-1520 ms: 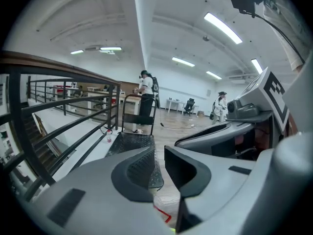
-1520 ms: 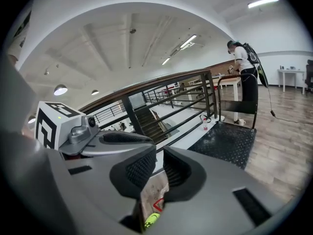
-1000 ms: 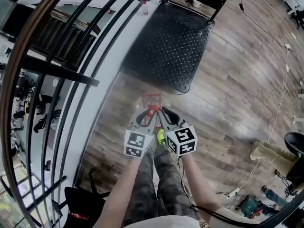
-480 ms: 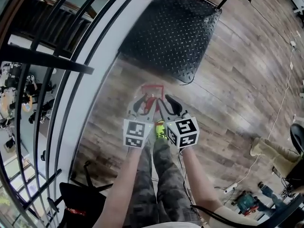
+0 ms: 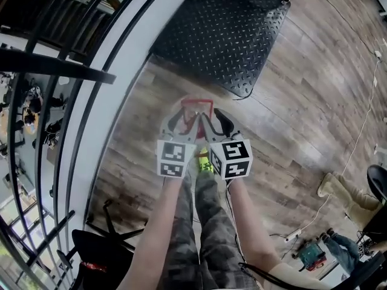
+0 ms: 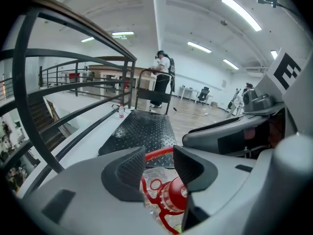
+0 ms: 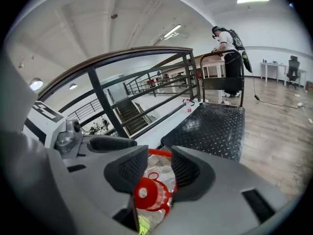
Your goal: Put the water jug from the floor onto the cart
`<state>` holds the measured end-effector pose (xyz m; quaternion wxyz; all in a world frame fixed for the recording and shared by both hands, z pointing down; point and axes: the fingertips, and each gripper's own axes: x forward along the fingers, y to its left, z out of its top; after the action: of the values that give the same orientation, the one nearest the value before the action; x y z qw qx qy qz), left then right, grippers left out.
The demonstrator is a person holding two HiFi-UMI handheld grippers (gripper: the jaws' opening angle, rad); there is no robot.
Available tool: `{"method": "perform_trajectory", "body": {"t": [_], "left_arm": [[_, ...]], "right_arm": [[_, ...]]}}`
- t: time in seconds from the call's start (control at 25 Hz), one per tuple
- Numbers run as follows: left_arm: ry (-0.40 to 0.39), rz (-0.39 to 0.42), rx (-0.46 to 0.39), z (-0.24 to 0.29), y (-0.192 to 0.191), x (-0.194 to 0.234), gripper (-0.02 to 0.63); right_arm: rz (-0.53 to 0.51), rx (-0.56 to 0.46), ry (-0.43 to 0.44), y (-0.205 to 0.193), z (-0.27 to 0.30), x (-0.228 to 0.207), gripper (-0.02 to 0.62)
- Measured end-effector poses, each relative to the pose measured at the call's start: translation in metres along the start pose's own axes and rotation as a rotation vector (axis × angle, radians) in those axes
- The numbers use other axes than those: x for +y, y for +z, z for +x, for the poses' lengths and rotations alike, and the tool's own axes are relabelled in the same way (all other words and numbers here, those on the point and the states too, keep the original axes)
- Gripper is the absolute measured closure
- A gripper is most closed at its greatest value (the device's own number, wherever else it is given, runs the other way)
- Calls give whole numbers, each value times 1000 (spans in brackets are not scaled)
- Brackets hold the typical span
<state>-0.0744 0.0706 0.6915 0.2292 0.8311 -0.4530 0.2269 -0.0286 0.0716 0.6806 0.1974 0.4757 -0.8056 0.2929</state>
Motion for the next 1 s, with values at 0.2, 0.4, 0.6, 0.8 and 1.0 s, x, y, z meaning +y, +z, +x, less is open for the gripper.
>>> {"method": "perform_trajectory", "body": {"t": [0.2,0.4,0.6,0.8,1.0], "left_arm": [[30,-14,8,14,-9,10,425],[51,-34,30,25,-22,20,391],[56,-51,37,35,-30,25,382],[65,-70,40,42,-43,33,382],[61,-87,37,51,-47,35,382]], "right_arm": [[9,4,-42,-9,14,-11,451],[2,43,-57,-23,28,-18,431],[19,60,-56,-32,38,-24,428],[6,83,-44,-41,49,-25,426],[8,105,-51,-48,57,-32,425]]}}
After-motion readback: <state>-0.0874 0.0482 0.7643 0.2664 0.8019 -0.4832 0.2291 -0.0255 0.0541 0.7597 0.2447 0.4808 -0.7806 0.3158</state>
